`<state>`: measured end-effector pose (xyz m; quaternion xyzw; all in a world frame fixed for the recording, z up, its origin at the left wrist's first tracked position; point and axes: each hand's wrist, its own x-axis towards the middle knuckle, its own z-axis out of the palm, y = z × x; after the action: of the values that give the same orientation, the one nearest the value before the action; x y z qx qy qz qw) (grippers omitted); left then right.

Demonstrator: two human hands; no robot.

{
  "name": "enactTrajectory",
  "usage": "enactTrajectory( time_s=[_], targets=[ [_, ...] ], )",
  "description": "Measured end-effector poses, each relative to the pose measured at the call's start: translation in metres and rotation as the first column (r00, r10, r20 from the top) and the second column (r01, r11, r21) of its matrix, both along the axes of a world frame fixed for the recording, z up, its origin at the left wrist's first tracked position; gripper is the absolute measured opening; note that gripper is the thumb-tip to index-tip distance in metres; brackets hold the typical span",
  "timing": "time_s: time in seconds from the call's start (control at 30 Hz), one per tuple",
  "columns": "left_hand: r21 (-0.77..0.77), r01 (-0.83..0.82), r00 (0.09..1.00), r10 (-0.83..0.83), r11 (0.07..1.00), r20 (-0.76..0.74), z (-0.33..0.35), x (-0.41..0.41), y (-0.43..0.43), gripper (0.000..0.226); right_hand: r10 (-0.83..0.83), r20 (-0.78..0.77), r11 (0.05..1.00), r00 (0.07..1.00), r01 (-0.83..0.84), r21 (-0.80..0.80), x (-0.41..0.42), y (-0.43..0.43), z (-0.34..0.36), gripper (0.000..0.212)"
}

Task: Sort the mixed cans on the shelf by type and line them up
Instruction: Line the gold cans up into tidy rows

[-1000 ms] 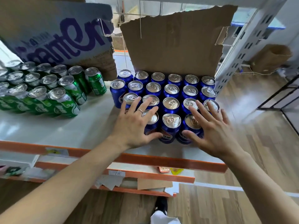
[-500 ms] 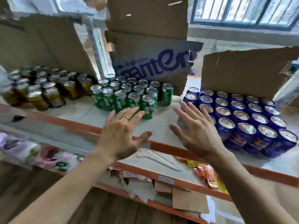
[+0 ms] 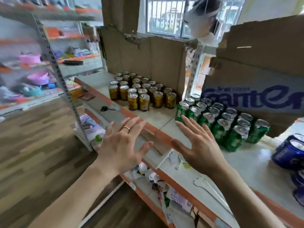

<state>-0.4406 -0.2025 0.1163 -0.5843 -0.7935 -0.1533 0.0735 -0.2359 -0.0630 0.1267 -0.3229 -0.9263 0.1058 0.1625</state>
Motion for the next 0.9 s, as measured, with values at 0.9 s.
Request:
enactTrajectory(
  time_s=[0.9],
  targets=[
    [-0.178,0.050,0.999,-0.049,0.983,0.009,0.005,-0.356,0.160,0.081,-0.042,0.048,0.994,0.998,0.046,-0.104,-0.355,0.145,-0.008,0.079]
  ],
)
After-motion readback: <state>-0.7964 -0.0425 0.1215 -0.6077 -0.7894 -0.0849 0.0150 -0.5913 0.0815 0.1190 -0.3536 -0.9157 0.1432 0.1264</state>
